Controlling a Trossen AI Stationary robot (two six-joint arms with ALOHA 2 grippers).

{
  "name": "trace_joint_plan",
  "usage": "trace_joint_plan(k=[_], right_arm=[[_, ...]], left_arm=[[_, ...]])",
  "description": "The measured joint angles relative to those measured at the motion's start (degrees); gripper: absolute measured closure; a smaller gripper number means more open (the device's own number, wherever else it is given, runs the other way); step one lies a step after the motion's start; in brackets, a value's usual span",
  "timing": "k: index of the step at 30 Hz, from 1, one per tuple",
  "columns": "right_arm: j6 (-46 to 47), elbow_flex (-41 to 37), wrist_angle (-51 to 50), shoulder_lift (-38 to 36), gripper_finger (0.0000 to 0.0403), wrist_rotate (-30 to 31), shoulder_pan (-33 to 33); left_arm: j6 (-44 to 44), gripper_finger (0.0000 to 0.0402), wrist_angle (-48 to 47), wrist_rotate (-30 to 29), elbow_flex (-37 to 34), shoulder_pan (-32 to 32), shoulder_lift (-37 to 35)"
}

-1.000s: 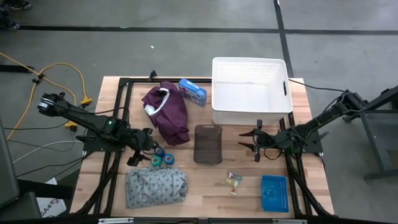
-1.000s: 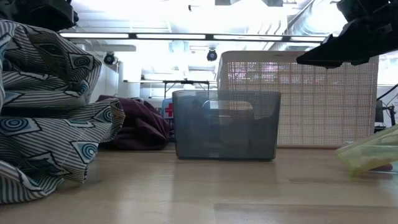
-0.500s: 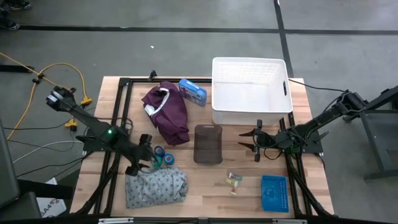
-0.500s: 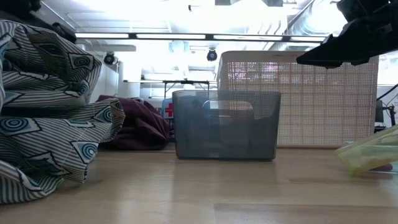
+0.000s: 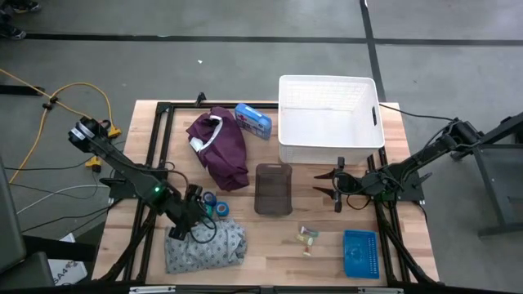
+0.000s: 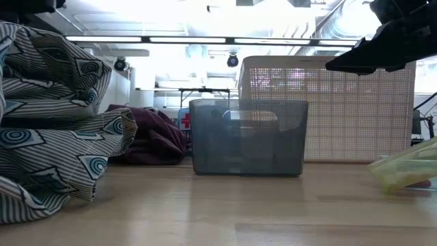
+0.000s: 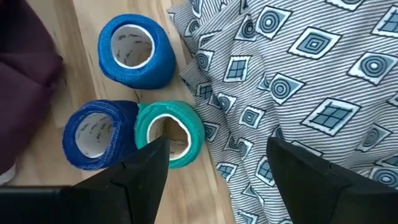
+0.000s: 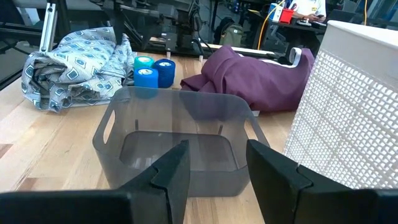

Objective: Pick & Place Medicine items
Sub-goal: Put the green rolled bandage into the black bin

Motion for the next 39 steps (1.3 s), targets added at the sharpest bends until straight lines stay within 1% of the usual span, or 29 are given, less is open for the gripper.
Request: trace_joint_plan(k=[11, 15, 21, 26, 30, 39], right_arm=[[0.0, 0.0, 0.0, 0.0, 0.0256, 0.0, 0.0], [0.0, 0.0, 0.0, 0.0, 0.0256, 0.0, 0.0], [0.0, 0.0, 0.0, 0.0, 0.0256, 0.0, 0.0], [0.0, 0.0, 0.0, 0.0, 0.0256, 0.0, 0.0], [0.0, 0.0, 0.0, 0.0, 0.0256, 0.0, 0.0], [0.0, 0.0, 0.0, 0.0, 0.0256, 0.0, 0.0]], left_arm=[[1.1, 0.0145, -0.4, 0.0, 0.0, 0.0, 0.3], [2.3, 0.0162, -0.4, 0.0, 0.0, 0.0, 0.4], [4.5, 0.0204, -0.3, 0.0, 0.0, 0.0, 1.8], [5.0, 0.0229, -0.2, -0.1, 0.0, 0.0, 2.6], [5.2, 0.0239, -0.2, -0.4, -0.1, 0.0, 3.2], [5.7, 0.0241, -0.2, -2.5, -0.1, 0.3, 3.4]])
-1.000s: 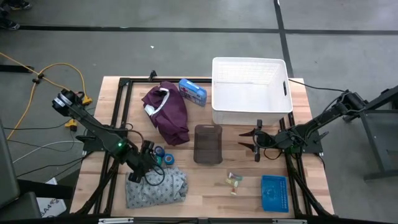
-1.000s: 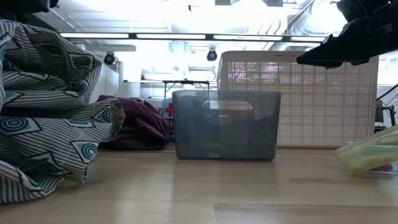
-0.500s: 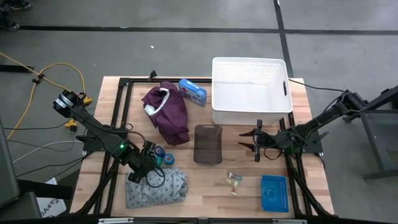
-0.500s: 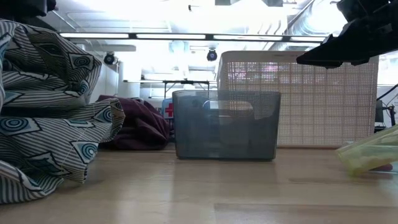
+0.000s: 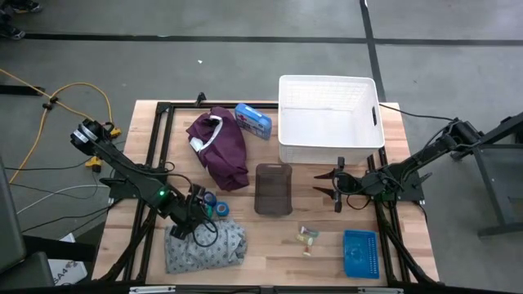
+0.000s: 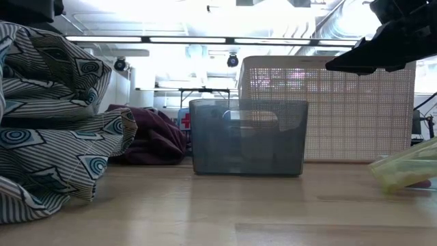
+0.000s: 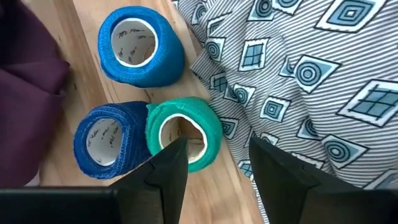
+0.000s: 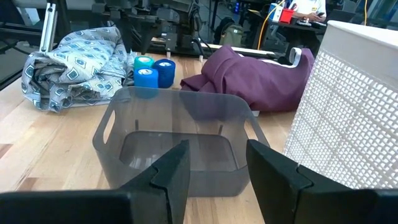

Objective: Pick & Place Medicine items
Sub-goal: Put the green rolled bandage into the black bin

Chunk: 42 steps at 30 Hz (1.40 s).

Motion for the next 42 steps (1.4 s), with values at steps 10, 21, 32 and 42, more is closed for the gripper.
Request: trace_joint_plan(k=[10, 21, 32, 42], right_arm=[[0.0, 0.0, 0.0, 0.0, 0.0256, 0.0, 0.0], [0.0, 0.0, 0.0, 0.0, 0.0256, 0.0, 0.0], [0.0, 0.0, 0.0, 0.0, 0.0256, 0.0, 0.0], [0.0, 0.0, 0.0, 0.0, 0.0256, 0.0, 0.0]], left_arm=[[-0.4, 0.0241, 0.8, 0.0, -0.2, 0.1, 4.1], [-0.5, 0.0241, 1.2, -0.2, -0.2, 1.4, 6.3], [-0.5, 0.0241, 1.3, -0.1, -0.2, 1.5, 6.3], [-0.5, 0.0263, 1.4, 0.0, -0.2, 1.4, 6.3]])
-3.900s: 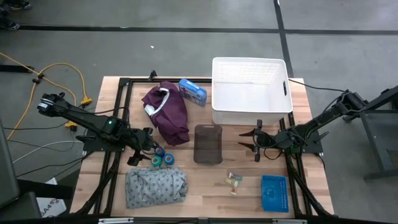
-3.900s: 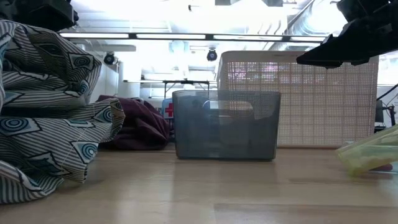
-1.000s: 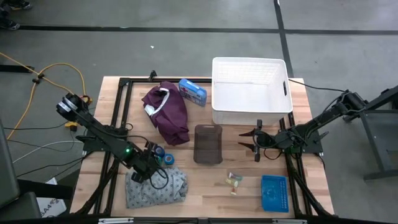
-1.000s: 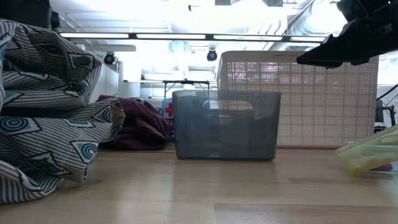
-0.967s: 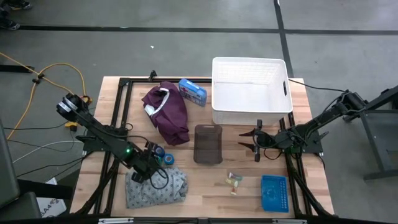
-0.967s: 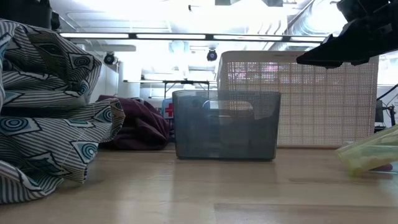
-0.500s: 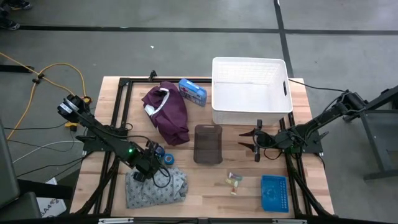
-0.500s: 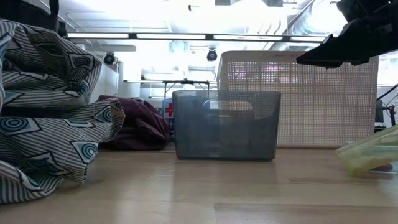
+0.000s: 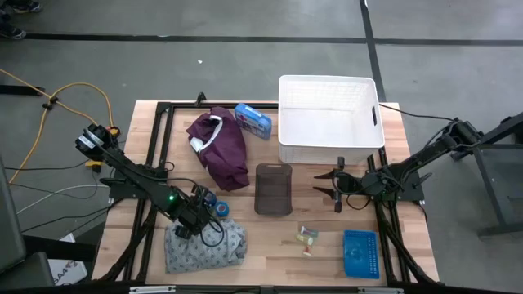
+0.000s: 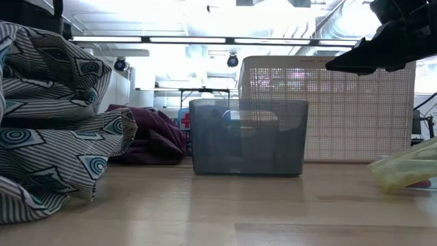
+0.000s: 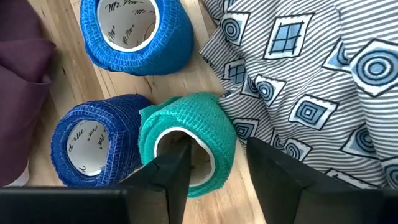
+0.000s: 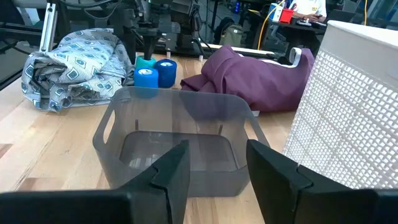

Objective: Pick & Place Medicine items
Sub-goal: Put the green rolled bandage into the black bin

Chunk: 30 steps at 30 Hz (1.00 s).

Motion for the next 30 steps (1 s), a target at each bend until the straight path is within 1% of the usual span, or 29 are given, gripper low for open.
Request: trace_joint_plan(k=[8, 15, 19, 22, 26, 30], right_arm=[[0.0, 0.0, 0.0, 0.0, 0.0256, 0.0, 0.0], [0.0, 0.0, 0.0, 0.0, 0.0256, 0.0, 0.0], [0.0, 0.0, 0.0, 0.0, 0.0256, 0.0, 0.0], [0.0, 0.0, 0.0, 0.0, 0.0256, 0.0, 0.0], [0.0, 0.0, 0.0, 0.0, 0.0256, 0.0, 0.0], [0.0, 0.0, 0.0, 0.0, 0.0256, 0.0, 0.0]], left_arm=[[0.0, 0.0322, 0.1, 0.7, 0.0, 0.0, 0.0], [0.0, 0.0361, 0.1, 0.7, 0.0, 0.0, 0.0], [0.0, 0.0367, 0.1, 1.7, 0.3, 0.0, -0.3], [0.0, 0.0367, 0.0, 2.8, 0.6, 0.0, -2.2], [0.0, 0.0368, 0.0, 4.5, 0.6, 0.0, -7.2], [0.0, 0.0368, 0.0, 4.0, 0.7, 0.0, -12.9]])
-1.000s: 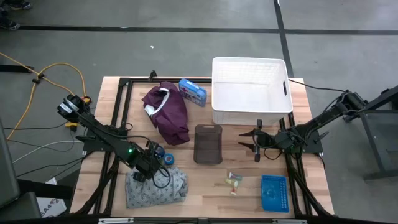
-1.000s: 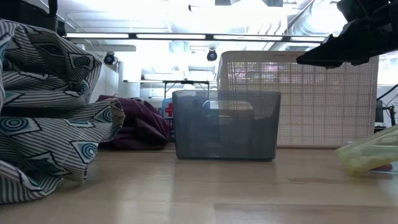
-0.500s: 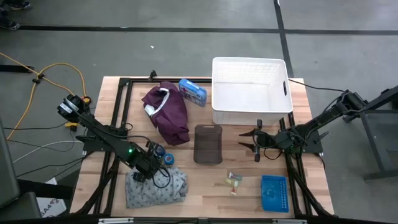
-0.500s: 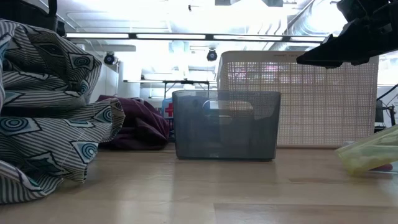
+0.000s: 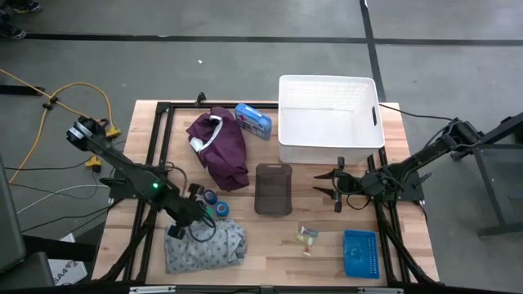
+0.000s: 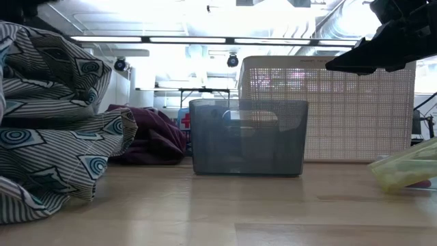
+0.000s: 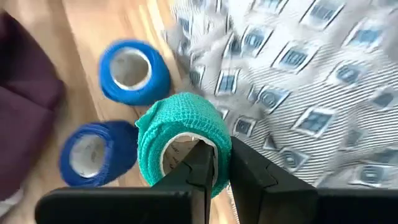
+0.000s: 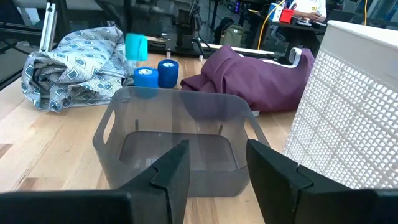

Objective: Pick & Place Medicine items
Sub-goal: Put the green rolled bandage into the black bin

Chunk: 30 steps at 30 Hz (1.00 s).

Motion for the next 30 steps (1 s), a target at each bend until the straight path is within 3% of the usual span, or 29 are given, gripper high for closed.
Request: trace_joint_plan(k=[9, 17, 24, 30], right_arm=[[0.0, 0.0, 0.0, 0.0, 0.0256, 0.0, 0.0], [0.0, 0.0, 0.0, 0.0, 0.0256, 0.0, 0.0], [0.0, 0.0, 0.0, 0.0, 0.0256, 0.0, 0.0], [0.0, 0.0, 0.0, 0.0, 0.0256, 0.0, 0.0]], left_arm=[[0.6, 0.0368, 4.2, -4.6, 0.0, 1.1, -2.1], [11.4, 0.0368, 20.7, -5.8, 0.0, 12.1, -0.1], [15.9, 0.0368, 31.2, 1.9, 0.6, 24.4, 5.0], [17.0, 0.0368, 32.6, 6.4, 7.6, 30.8, 12.6]])
